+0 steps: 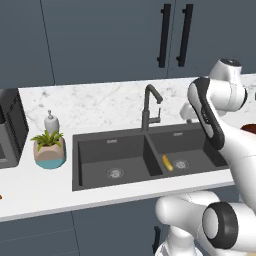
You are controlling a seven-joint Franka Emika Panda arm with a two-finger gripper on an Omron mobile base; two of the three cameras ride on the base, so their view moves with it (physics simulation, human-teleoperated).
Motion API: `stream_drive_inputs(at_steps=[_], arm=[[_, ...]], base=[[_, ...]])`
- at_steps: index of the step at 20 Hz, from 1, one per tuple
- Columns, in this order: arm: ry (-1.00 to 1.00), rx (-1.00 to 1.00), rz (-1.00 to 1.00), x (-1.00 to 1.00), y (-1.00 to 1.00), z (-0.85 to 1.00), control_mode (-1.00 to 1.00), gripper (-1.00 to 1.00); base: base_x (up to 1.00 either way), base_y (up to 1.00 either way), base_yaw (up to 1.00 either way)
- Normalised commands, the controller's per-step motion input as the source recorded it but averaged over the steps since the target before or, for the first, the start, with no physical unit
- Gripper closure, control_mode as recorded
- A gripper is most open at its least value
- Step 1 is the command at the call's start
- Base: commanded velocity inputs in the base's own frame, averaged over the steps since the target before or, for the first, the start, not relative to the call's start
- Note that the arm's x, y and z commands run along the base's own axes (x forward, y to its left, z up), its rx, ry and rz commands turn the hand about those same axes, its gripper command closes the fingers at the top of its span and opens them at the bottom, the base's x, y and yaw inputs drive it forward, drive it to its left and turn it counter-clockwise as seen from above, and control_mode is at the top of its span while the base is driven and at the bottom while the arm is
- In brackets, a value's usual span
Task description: Pick the cucumber from the sink and place it in the bowl. Then pick the bowl and place it in the microwave. Then close the microwave door and press the start button.
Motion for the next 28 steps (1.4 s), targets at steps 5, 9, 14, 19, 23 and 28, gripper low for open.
stream_drive_inputs(at_steps=[5,9,14,19,23,28], arm=[[0.12,0.00,0.00,0.00,-0.10,-0.29,-1.00,-1.00],[0.18,0.02,0.00,0.00,-0.16,-0.51,-1.00,-1.00],[0.22,0.06,0.00,0.00,-0.14,-0.66,-1.00,-1.00],[0.11,0.08,0.00,0.00,-0.24,-0.51,-1.00,-1.00],[0.04,0.00,0.01,0.36,-0.02,-0.36,-1.00,-1.00],[-0.05,0.00,0.04,0.51,0.00,-0.39,-1.00,-1.00]], base=[[0.00,0.00,0.00],[0.00,0.00,0.00],[0.00,0.00,0.00],[0.00,0.00,0.00],[0.00,0.00,0.00],[0.00,0.00,0.00]])
